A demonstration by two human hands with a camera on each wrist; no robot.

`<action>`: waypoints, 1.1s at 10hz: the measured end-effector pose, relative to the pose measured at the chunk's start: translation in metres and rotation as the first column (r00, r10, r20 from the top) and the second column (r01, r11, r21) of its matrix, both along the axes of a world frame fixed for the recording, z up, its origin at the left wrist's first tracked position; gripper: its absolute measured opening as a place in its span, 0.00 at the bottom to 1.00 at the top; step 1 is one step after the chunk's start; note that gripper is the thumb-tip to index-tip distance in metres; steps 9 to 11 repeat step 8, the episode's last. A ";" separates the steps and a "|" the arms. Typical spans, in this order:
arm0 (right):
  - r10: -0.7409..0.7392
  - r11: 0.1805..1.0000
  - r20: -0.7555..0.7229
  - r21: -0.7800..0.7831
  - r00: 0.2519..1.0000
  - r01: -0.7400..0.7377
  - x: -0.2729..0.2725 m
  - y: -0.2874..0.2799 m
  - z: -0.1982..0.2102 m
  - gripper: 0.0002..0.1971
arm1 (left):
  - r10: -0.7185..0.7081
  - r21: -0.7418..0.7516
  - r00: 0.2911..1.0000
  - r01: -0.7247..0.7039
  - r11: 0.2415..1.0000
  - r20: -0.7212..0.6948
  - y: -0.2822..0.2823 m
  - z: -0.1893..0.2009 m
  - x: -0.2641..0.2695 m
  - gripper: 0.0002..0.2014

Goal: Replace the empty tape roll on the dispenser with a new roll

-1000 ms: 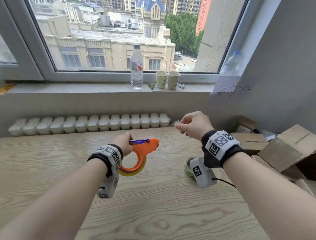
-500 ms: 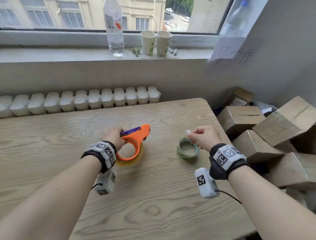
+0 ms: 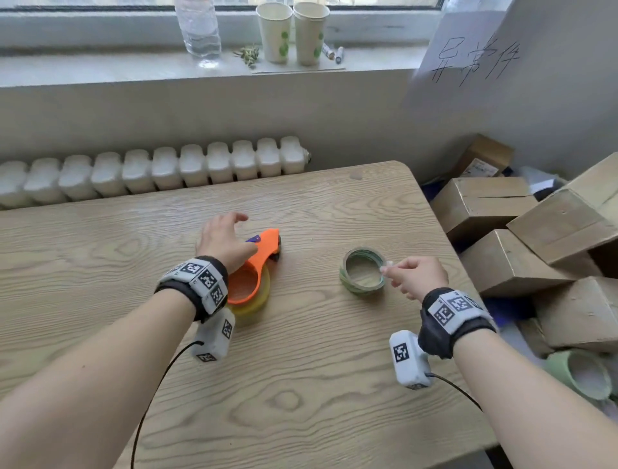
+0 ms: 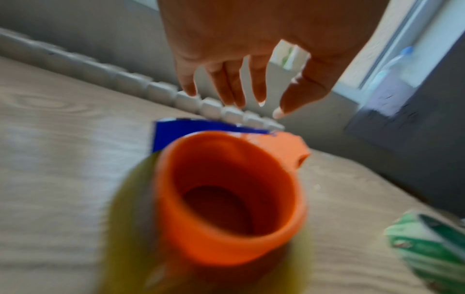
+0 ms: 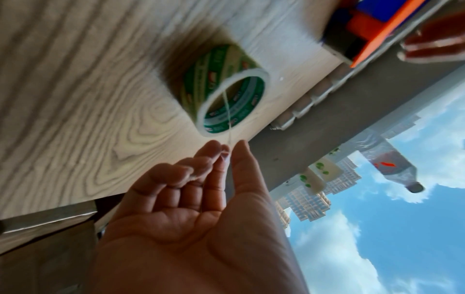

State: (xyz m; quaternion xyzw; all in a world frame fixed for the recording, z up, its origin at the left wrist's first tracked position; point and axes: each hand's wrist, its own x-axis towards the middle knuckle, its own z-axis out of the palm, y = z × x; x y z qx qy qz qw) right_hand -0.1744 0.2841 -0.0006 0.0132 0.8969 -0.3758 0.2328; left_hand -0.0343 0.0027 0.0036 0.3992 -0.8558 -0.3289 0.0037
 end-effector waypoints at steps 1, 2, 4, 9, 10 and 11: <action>-0.033 0.996 0.020 0.081 0.999 0.031 -0.005 0.007 -0.012 0.14 | -0.044 -0.035 0.996 0.042 0.999 -0.076 0.017 0.012 -0.018 0.26; -0.011 0.990 0.041 0.139 0.999 0.005 -0.006 0.007 -0.018 0.14 | -0.109 -0.051 0.991 0.105 0.993 -0.082 0.030 0.013 -0.029 0.22; -0.001 0.974 0.120 0.226 0.993 -0.027 -0.011 0.007 -0.016 0.18 | -0.075 -0.040 0.990 0.071 0.997 -0.118 0.032 0.012 -0.029 0.18; 0.143 0.882 0.011 0.452 0.990 -0.133 -0.011 -0.002 0.002 0.29 | -0.038 -0.095 0.998 0.033 0.995 -0.051 0.019 0.035 -0.017 0.22; 0.143 0.882 0.011 0.452 0.990 -0.133 -0.011 -0.002 0.002 0.29 | -0.038 -0.095 0.998 0.033 0.995 -0.051 0.019 0.035 -0.017 0.22; 0.143 0.882 0.011 0.452 0.990 -0.133 -0.011 -0.002 0.002 0.29 | -0.038 -0.095 0.998 0.033 0.995 -0.051 0.019 0.035 -0.017 0.22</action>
